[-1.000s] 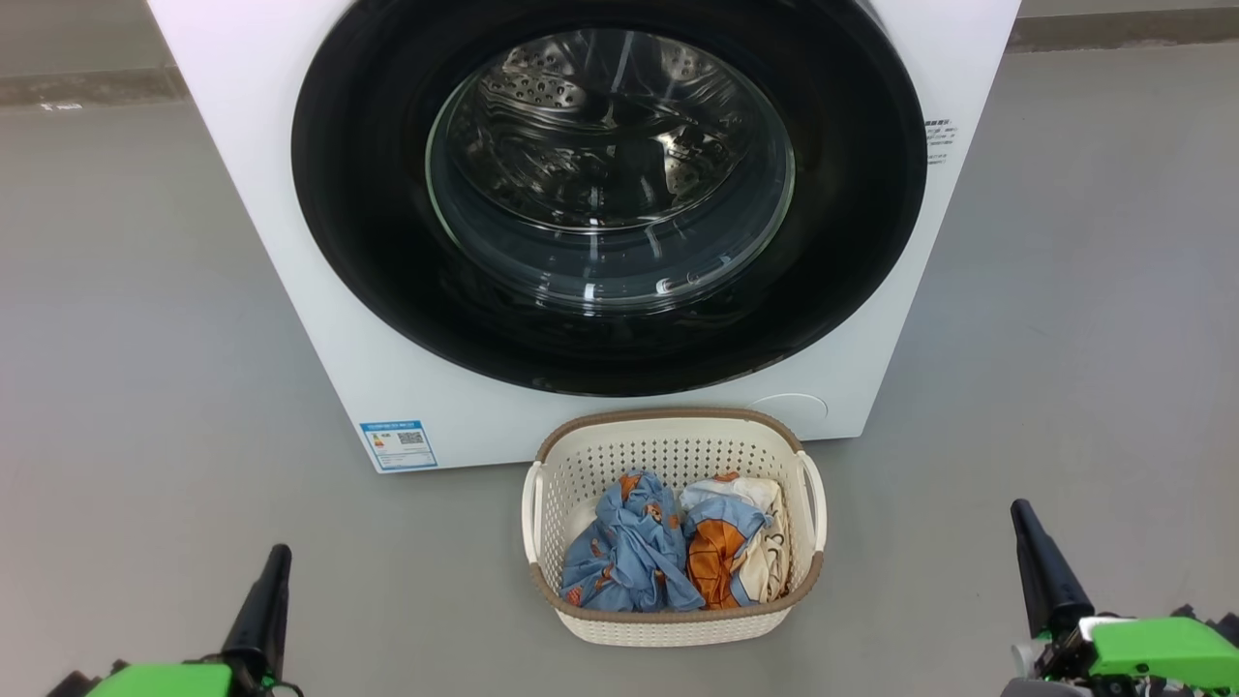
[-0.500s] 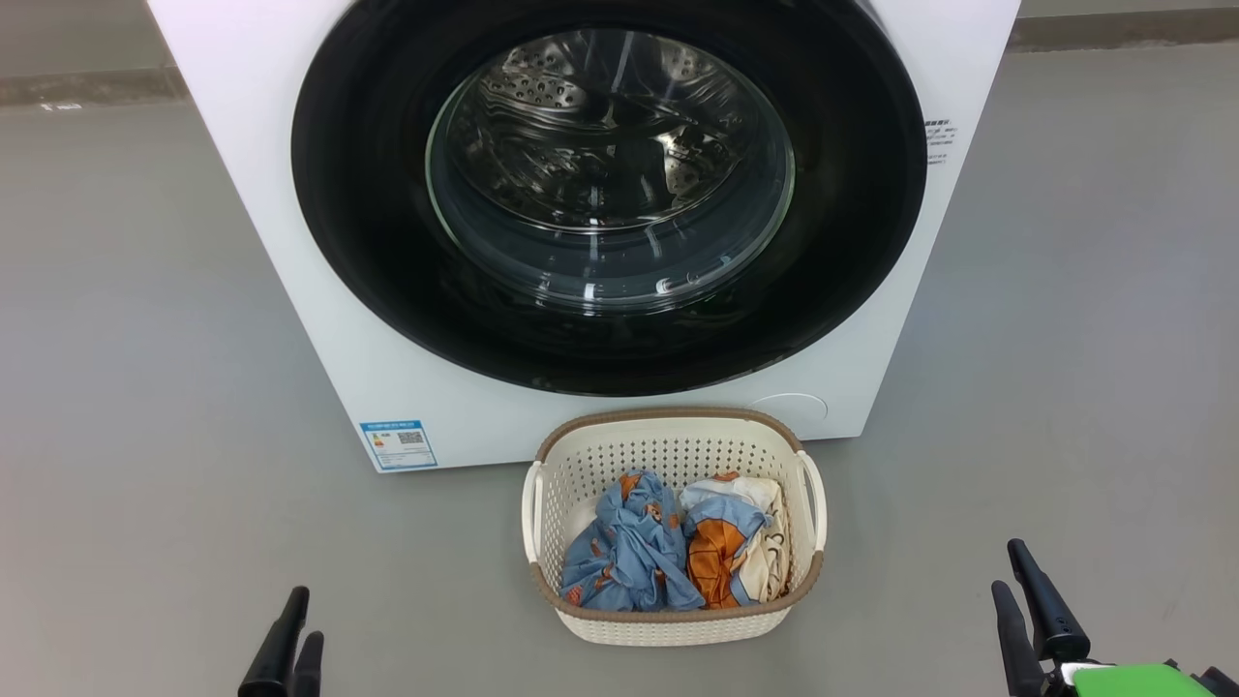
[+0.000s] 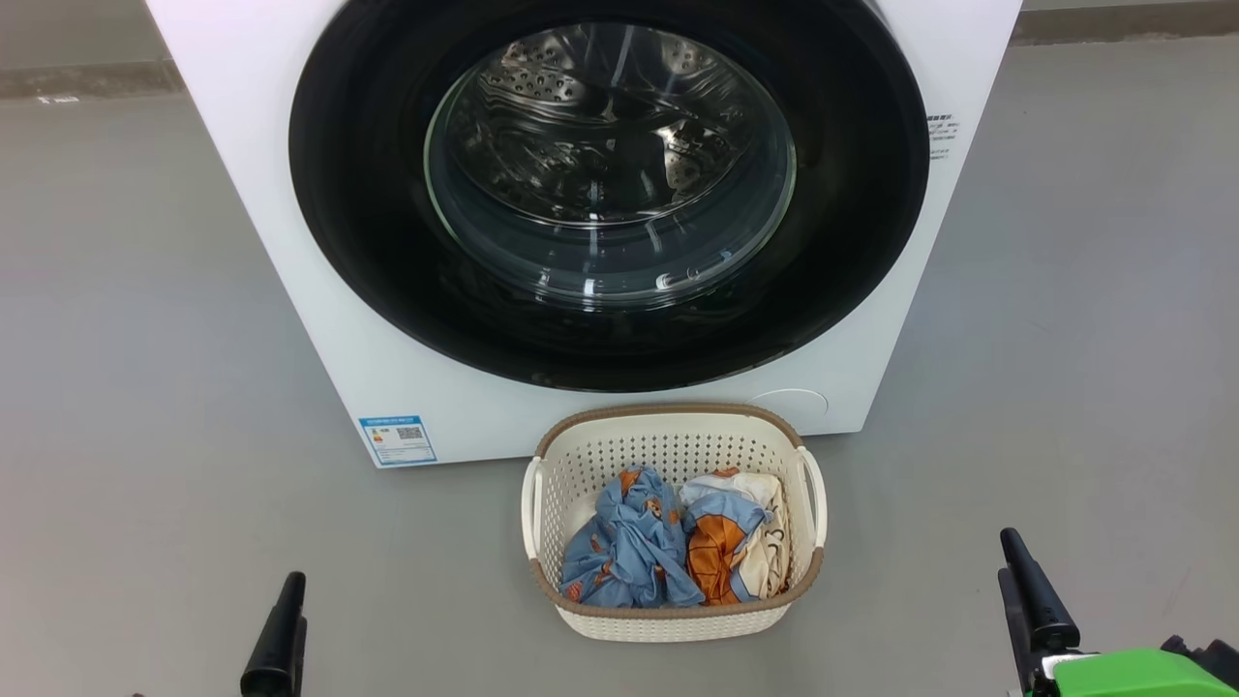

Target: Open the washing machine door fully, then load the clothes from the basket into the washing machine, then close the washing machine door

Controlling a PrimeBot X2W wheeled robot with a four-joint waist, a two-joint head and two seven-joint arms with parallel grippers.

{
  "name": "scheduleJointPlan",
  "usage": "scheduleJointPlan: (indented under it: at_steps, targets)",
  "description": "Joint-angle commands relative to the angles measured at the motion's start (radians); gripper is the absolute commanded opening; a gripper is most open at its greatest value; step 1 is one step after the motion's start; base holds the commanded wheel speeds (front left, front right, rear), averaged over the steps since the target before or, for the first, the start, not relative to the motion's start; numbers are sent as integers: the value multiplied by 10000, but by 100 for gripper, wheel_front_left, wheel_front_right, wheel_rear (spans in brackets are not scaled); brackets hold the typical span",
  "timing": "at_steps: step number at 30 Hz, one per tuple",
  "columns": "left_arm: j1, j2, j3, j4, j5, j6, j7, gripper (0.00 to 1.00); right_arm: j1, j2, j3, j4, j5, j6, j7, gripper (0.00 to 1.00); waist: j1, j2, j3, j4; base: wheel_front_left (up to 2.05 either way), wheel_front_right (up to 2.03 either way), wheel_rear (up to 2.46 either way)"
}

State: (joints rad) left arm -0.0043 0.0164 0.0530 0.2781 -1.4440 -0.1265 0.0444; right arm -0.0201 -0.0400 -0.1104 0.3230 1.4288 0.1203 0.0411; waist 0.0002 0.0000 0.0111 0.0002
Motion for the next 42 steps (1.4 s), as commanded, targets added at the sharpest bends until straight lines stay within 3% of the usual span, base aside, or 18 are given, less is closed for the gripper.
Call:
scheduleJointPlan:
  at_steps: [1, 14, 42]
  targets:
    - [-328, 176, 61, -355, 341, -13, -103, 100, -411, -159, 89, -315, -314, 21, -120, 100, -1, 0, 9, 1, 0, 0, 0]
    - [-350, 183, -17, -676, 1866, -17, -489, 100, -507, -338, 467, -414, -2227, 32, -500, 100, -1, 0, 58, 7, 0, 0, 0]
    - [-434, 422, -225, -1033, 6190, -25, -1322, 100, -860, -600, 1153, -208, -5454, 55, -1319, 100, -1, 0, 217, -32, 0, 0, 0]
